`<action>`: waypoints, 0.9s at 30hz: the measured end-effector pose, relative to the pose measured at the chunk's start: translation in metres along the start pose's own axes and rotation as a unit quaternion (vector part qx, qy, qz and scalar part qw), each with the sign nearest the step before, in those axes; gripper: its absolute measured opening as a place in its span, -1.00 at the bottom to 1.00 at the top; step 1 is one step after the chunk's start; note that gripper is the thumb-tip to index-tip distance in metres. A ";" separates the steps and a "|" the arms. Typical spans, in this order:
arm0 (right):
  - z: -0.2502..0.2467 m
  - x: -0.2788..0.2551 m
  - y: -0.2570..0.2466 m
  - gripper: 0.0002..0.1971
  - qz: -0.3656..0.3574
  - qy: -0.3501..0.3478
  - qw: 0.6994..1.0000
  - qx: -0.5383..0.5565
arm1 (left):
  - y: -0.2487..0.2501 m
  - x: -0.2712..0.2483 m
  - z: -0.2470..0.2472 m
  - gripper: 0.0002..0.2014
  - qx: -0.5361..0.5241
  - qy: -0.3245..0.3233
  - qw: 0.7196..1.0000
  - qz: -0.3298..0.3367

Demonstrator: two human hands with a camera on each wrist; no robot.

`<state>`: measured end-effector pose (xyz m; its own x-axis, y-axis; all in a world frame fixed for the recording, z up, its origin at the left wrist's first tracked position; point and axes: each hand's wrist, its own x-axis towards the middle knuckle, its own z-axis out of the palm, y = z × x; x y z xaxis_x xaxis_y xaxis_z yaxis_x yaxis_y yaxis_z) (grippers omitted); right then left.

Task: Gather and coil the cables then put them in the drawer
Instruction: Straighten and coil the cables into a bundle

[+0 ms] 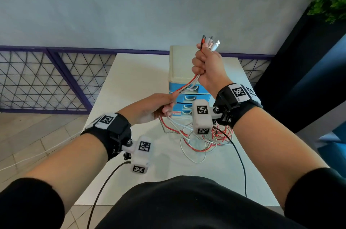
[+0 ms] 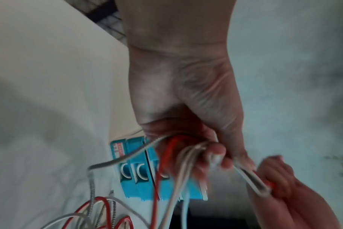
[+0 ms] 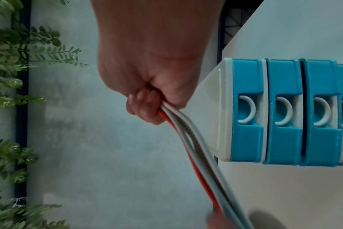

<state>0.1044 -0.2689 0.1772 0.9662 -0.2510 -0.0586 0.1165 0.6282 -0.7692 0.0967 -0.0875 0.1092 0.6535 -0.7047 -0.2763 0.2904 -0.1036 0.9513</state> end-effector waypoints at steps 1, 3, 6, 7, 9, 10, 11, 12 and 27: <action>0.000 0.002 -0.002 -0.71 -0.002 0.007 1.000 0.003 | -0.002 -0.001 -0.003 -0.68 -0.046 0.001 0.999 -0.003; -0.002 0.004 -0.004 -0.70 -0.001 0.014 1.000 0.007 | -0.005 -0.003 -0.006 -0.69 -0.124 0.005 0.992 0.001; -0.004 0.008 -0.007 -0.71 -0.002 0.015 1.000 0.005 | -0.002 -0.005 -0.009 -0.67 -0.155 0.008 0.988 -0.010; -0.005 0.009 -0.007 -0.71 -0.001 0.015 1.000 0.001 | 0.001 -0.007 -0.011 -0.67 -0.142 0.005 0.990 -0.019; -0.009 0.010 -0.006 -0.71 0.002 0.019 1.000 -0.006 | 0.007 -0.010 -0.018 -0.65 -0.087 -0.003 0.995 -0.047; -0.011 0.010 -0.004 -0.71 0.003 0.021 1.000 -0.007 | 0.010 -0.011 -0.022 -0.63 -0.054 -0.010 0.996 -0.066; -0.014 0.009 -0.002 -0.72 0.003 0.024 1.000 -0.007 | 0.012 -0.011 -0.024 -0.58 -0.019 -0.019 0.996 -0.086; -0.016 0.009 0.000 -0.72 0.003 0.028 1.000 -0.006 | 0.014 -0.012 -0.026 -0.54 0.018 -0.026 0.994 -0.104; -0.020 0.007 -0.005 -0.72 -0.007 -0.029 0.999 0.015 | 0.019 -0.009 -0.021 -0.53 -0.021 0.010 0.996 -0.085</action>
<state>0.1055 -0.2885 0.1681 0.9760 -0.2176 -0.0098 0.1367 0.6466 -0.7505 0.1113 -0.0690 0.1272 0.6053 -0.6656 -0.4366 0.4273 -0.1911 0.8837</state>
